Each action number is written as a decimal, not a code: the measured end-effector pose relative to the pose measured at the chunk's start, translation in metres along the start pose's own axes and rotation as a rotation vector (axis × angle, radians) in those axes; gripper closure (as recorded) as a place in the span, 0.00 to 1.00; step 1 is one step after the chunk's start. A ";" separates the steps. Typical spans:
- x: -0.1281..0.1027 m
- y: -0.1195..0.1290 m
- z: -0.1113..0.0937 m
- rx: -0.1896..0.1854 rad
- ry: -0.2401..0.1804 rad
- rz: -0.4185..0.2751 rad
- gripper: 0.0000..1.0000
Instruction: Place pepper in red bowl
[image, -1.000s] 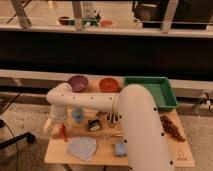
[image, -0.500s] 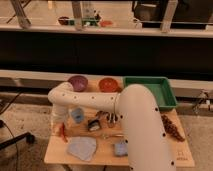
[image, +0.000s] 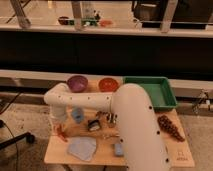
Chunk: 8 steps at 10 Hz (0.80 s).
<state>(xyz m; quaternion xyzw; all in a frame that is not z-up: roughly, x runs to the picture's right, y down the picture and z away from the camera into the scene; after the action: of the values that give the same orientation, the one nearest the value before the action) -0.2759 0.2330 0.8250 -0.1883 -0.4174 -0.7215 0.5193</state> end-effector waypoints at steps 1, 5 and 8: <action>0.000 0.002 -0.002 0.000 0.001 0.003 0.82; -0.002 0.005 -0.009 0.022 0.010 0.024 0.82; -0.003 0.008 -0.057 0.139 0.081 0.115 0.82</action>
<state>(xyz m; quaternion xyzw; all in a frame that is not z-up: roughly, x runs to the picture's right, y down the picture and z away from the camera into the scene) -0.2584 0.1886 0.7930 -0.1462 -0.4337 -0.6668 0.5881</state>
